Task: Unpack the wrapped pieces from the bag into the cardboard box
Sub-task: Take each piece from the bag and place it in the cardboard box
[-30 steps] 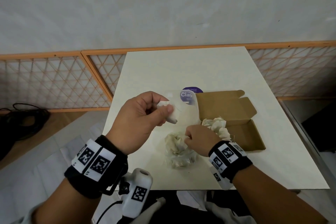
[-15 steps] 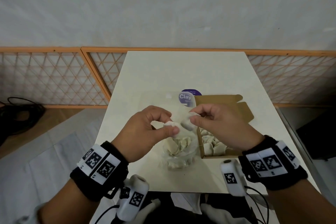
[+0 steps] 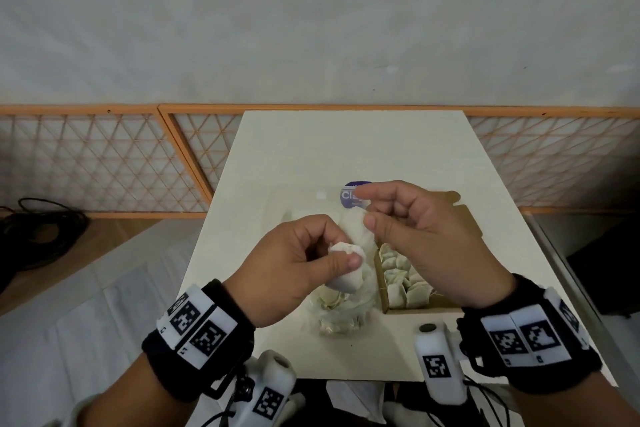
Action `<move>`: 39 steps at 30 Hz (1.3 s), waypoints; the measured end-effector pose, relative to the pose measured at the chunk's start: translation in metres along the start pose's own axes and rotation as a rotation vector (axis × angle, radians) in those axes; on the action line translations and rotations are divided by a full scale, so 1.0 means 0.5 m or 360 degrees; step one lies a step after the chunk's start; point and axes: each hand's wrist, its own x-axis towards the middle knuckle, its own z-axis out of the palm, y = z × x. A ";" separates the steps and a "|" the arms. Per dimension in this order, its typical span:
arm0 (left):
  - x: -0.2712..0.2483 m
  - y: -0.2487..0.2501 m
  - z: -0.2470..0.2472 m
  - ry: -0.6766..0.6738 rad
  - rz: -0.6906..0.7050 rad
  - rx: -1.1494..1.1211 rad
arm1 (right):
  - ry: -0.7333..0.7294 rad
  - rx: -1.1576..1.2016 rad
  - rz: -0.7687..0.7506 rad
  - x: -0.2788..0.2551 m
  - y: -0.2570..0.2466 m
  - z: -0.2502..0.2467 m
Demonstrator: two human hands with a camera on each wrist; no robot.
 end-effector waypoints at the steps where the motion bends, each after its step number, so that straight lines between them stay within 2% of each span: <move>1: -0.001 0.002 0.001 0.0011 0.0015 -0.0011 | 0.0040 0.0024 0.0003 0.001 -0.002 0.000; 7: -0.004 0.018 0.005 0.0045 0.0064 0.0027 | 0.0190 0.0038 0.0018 0.001 -0.001 0.003; 13: -0.010 0.021 -0.007 -0.0053 0.0015 0.0205 | 0.0281 0.0009 -0.0001 0.004 0.000 -0.005; 19: 0.004 0.034 -0.014 0.0213 0.0063 0.0562 | 0.0184 -0.0193 -0.0098 -0.001 0.007 -0.001; 23: 0.020 0.042 -0.006 0.0190 0.0117 0.0434 | 0.0056 -0.0194 -0.0134 -0.004 -0.007 0.009; 27: 0.029 0.032 0.000 0.0167 0.0145 0.0119 | -0.0030 -0.0158 -0.0121 0.000 -0.014 0.013; 32: 0.036 0.025 -0.007 0.0331 0.0170 -0.0061 | 0.0015 -0.0165 -0.0032 0.018 -0.008 0.013; 35: 0.029 0.015 -0.022 0.0410 0.0101 -0.0058 | -0.0004 -0.0426 0.0119 0.045 0.050 0.020; 39: 0.013 -0.003 -0.040 0.0433 0.0045 -0.0053 | -0.0380 -0.1165 0.0290 0.062 0.162 0.061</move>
